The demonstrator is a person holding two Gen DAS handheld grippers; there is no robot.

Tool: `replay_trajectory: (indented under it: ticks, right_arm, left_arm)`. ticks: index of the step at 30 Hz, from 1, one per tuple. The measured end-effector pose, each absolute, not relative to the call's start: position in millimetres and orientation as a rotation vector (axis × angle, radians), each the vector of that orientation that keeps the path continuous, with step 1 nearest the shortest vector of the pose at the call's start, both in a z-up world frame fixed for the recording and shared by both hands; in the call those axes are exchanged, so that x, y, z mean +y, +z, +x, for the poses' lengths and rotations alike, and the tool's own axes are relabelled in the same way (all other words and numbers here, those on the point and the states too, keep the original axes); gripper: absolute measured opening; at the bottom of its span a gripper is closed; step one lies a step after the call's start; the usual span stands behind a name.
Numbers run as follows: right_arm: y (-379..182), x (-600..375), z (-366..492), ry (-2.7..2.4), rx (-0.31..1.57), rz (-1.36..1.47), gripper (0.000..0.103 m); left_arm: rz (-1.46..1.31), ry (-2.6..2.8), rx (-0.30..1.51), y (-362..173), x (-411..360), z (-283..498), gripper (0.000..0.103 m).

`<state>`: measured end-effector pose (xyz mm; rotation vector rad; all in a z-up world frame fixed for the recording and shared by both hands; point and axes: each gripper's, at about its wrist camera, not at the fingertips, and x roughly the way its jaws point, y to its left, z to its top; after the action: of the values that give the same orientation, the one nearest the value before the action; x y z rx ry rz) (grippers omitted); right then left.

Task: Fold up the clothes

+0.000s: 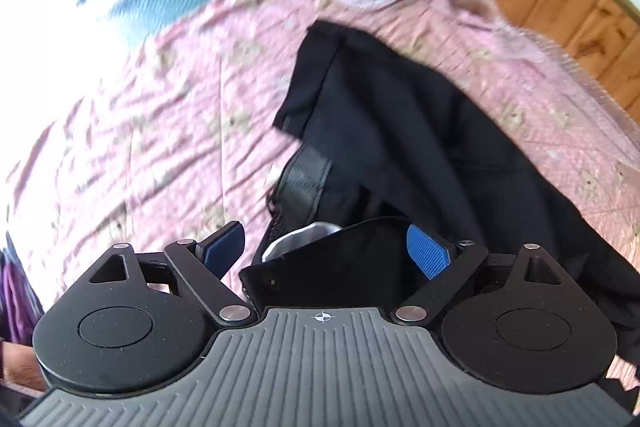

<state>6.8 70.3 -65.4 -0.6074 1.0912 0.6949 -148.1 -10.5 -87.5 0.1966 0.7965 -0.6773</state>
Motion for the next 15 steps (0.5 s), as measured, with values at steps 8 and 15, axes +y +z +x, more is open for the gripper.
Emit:
replay_trajectory:
  ticks: [8, 15]
  right_arm:
    - [-81.9, 11.9, 23.4, 0.584, 1.233, -0.426, 0.022]
    - [-93.8, -22.5, 5.4, 0.497, 1.211, -0.302, 0.017]
  left_arm:
    - [-0.265, -0.541, 0.896, -97.4, 101.2, -133.6, 0.021]
    - [-0.798, -0.262, 0.968, -147.9, 193.2, -76.0, 0.041]
